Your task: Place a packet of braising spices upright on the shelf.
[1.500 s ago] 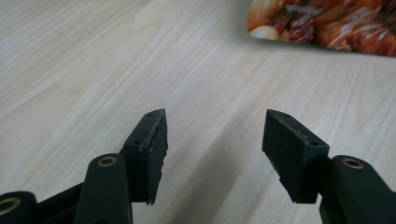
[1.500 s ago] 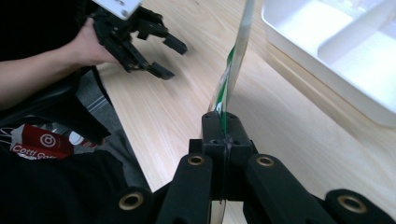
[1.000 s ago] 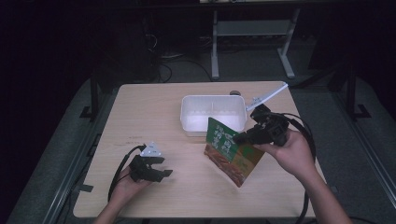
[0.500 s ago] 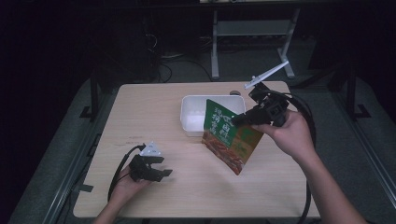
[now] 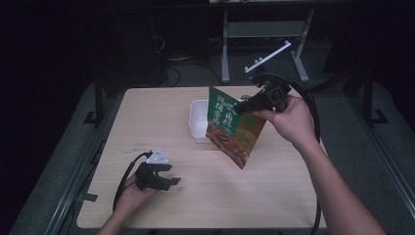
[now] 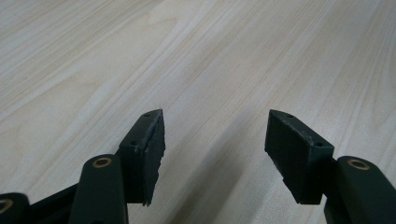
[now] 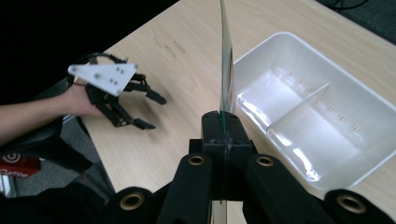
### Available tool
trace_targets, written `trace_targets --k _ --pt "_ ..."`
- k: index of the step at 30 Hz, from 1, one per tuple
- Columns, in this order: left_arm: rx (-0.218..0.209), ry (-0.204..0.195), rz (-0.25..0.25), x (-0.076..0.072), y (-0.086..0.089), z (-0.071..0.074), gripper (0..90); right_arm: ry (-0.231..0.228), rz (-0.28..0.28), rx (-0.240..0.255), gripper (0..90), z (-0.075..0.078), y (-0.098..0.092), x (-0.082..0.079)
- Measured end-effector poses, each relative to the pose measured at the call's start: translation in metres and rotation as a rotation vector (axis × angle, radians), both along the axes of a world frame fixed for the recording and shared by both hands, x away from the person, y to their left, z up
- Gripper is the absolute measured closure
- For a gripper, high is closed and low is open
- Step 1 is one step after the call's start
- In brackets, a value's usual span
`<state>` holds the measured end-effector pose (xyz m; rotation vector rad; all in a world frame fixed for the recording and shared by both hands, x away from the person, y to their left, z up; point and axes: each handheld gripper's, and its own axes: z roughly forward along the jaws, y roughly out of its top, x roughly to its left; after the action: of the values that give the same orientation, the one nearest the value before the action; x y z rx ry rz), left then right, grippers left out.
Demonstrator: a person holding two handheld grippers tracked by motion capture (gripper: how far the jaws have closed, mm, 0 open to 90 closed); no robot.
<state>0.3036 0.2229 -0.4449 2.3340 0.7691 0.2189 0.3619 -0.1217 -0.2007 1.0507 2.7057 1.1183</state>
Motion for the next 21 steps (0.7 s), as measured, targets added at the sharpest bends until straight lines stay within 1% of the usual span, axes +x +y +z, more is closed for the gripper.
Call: trace_targets --k 4,7,10,11,13,21 --pt "-0.003 -0.004 0.001 0.0 0.001 0.0 37.7 -0.001 -0.013 -0.007 90.0 0.003 0.004 0.006" --pt "-0.008 -0.001 0.003 0.0 0.001 0.001 37.6 -0.011 -0.026 -0.019 90.0 0.006 0.011 0.016" --pt "-0.006 -0.002 0.001 0.0 0.001 0.0 37.5 -0.011 -0.031 -0.021 90.0 0.007 0.014 0.02" --pt "-0.006 -0.002 0.001 0.0 0.0 0.0 37.6 -0.015 -0.039 -0.032 90.0 0.009 0.019 0.025" --pt "-0.007 0.0 0.0 0.0 0.0 0.001 37.5 -0.02 -0.04 -0.037 90.0 0.01 0.022 0.029" --pt "-0.015 -0.001 0.002 -0.001 0.001 0.001 37.4 -0.03 -0.056 -0.032 90.0 0.01 0.035 0.046"
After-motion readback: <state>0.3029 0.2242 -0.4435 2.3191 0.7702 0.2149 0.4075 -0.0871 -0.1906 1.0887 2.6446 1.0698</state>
